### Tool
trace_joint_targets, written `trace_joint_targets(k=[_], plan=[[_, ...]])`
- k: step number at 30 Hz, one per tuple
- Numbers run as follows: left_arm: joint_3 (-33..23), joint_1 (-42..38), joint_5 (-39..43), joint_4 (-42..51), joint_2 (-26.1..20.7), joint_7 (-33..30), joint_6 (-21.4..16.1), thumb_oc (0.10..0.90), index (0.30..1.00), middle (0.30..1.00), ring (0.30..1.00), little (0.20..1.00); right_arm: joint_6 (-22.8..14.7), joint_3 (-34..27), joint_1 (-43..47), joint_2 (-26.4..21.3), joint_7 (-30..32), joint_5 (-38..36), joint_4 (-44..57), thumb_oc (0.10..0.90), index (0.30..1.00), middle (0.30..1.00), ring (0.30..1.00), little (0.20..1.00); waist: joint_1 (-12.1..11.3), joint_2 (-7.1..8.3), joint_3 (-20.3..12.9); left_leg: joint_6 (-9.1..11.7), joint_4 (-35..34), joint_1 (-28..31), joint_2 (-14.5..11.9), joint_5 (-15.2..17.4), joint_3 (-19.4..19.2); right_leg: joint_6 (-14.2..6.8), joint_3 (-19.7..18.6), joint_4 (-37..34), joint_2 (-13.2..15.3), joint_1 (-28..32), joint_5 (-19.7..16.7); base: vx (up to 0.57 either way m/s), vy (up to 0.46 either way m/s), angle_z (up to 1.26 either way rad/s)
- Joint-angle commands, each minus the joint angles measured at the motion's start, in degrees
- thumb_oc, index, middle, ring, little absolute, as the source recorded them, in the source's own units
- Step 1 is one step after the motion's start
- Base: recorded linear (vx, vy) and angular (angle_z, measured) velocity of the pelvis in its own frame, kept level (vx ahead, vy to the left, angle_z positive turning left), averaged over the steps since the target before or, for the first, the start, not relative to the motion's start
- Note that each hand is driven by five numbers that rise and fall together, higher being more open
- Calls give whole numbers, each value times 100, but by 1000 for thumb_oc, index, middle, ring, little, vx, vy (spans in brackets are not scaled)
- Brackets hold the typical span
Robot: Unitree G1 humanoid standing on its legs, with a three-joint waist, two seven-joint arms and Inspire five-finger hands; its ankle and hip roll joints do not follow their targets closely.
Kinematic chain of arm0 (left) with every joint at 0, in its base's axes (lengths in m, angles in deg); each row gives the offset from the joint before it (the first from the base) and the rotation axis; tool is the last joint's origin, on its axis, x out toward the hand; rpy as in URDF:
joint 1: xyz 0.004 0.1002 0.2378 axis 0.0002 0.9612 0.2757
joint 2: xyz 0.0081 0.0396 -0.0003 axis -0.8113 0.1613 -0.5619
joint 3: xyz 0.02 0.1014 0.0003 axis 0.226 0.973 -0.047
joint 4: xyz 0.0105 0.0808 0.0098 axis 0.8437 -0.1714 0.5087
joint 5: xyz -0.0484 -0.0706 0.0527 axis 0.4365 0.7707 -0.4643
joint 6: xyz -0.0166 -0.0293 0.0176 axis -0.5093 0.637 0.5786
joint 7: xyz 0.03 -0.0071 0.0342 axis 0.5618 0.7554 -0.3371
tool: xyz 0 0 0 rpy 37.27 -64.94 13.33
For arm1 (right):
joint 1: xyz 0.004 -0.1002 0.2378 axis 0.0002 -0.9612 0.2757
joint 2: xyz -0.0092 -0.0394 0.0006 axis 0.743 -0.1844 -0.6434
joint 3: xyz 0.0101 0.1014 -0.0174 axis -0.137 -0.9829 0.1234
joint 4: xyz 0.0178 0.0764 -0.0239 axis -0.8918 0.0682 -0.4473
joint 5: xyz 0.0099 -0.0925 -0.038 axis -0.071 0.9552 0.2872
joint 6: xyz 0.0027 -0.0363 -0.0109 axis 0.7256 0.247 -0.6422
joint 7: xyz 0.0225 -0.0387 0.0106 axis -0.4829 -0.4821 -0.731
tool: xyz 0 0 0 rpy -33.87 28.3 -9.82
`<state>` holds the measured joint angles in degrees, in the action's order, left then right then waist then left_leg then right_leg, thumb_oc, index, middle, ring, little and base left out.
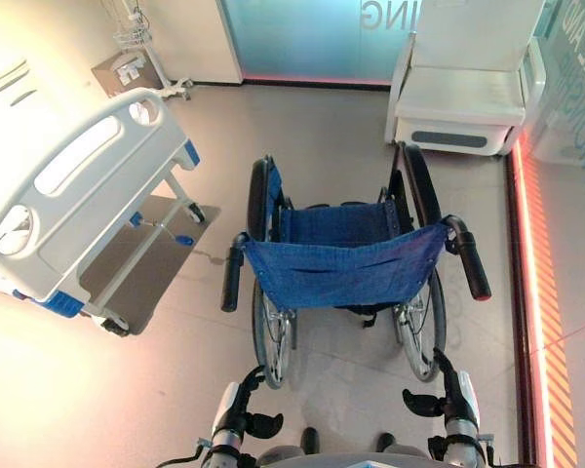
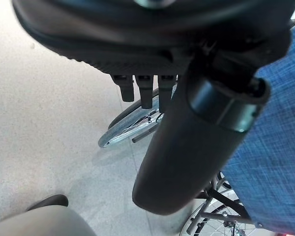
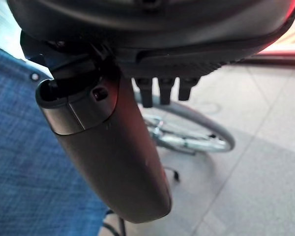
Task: Push the wheelchair next to the bed
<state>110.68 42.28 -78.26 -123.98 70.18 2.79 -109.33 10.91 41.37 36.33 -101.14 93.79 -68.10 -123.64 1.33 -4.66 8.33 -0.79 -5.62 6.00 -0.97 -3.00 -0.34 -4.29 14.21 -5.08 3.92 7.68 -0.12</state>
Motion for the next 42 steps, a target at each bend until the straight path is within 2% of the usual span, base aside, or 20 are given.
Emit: trace_joint_targets(k=[1, 4, 7, 10, 20, 23, 25, 28, 32, 35, 42], plan=[[20, -393, 50, 161, 256, -87, -505, 800, 900, 900, 900, 900, -246, 190, 468, -9, 233, -92, 214, 800, 900, 900, 900, 900, -57, 177, 34, -94, 100, 244, 224, 549, -284, 157, -133, 477, 32, -108, 314, 0, 0, 0], [-26, -358, 329, 147, 298, 252, -516, 800, 900, 900, 900, 900, -259, 163, 458, 18, -124, -385, 195, 800, 900, 900, 900, 900, -54, 176, 34, -90, 93, 255, 221, 547, -289, 161, -133, 476, 33, -103, 311, 0, 0, 0], [10, -354, 307, 124, 287, 463, -233, 800, 900, 900, 900, 900, -238, 105, 423, 49, -730, -790, 155, 800, 900, 900, 900, 900, -45, 178, 25, -91, 103, 239, 222, 543, -294, 160, -137, 486, 35, -117, 313, 0, 0, 0], [82, -373, 287, -3, 289, 434, -133, 800, 900, 900, 900, 900, -134, 75, 440, 63, -863, -898, 31, 800, 900, 900, 900, 900, -21, 184, 17, -97, 97, 250, 216, 540, -317, 167, -160, 489, 17, -116, 320, 0, 0, 0], [110, -442, 259, -81, 305, 364, 51, 800, 900, 900, 900, 900, -168, 102, 479, 64, -920, -955, 11, 800, 900, 900, 900, 900, 15, 183, 25, -90, 85, 257, 202, 531, -344, 178, -196, 473, -3, -114, 315, 0, 0, 0], [104, -446, 211, -88, 305, 225, 39, 800, 900, 900, 900, 900, -194, 91, 478, 69, -1019, -1188, 37, 800, 900, 900, 900, 900, 21, 185, 11, -81, 77, 263, 196, 522, -346, 180, -198, 476, -9, -115, 317, 0, 0, 0], [92, -446, 160, -80, 302, 7, -98, 800, 900, 900, 900, 900, -211, 59, 476, 75, -1065, -1319, 43, 800, 900, 900, 900, 900, 20, 185, 8, -78, 77, 265, 198, 516, -344, 181, -193, 481, -9, -111, 317, 0, 0, 0], [-45, -445, 139, 76, 279, -441, -281, 800, 900, 900, 900, 900, -251, -17, 448, 55, -1095, -1477, 197, 800, 900, 900, 900, 900, 8, 195, 3, -70, 68, 268, 196, 506, -338, 176, -189, 470, -11, -97, 312, 0, 0, 0], [-453, -391, 385, 746, 102, -989, -318, 800, 900, 900, 900, 900, -110, -252, 360, -110, -1009, -1801, 1049, 800, 900, 900, 900, 900, -18, 236, 20, -80, 75, 232, 197, 482, -317, 165, -192, 484, -12, -132, 283, -4, -8, 0], [-783, -285, 627, 1126, 48, -1104, -367, 800, 900, 900, 900, 900, -75, -486, 259, -198, -925, -1953, 1579, 800, 900, 900, 900, 900, -22, 266, 16, -98, 65, 222, 194, 479, -316, 163, -204, 480, -24, -147, 270, 0, 0, 0], [-1438, 6, 1042, 1679, 53, -1328, -543, 800, 900, 900, 900, 900, -261, -1033, -5, -343, -691, -1946, 2390, 800, 900, 900, 900, 900, 6, 343, -11, -121, 62, 239, 174, 501, -366, 141, -239, 460, -40, -142, 235, 0, -8, -1]])
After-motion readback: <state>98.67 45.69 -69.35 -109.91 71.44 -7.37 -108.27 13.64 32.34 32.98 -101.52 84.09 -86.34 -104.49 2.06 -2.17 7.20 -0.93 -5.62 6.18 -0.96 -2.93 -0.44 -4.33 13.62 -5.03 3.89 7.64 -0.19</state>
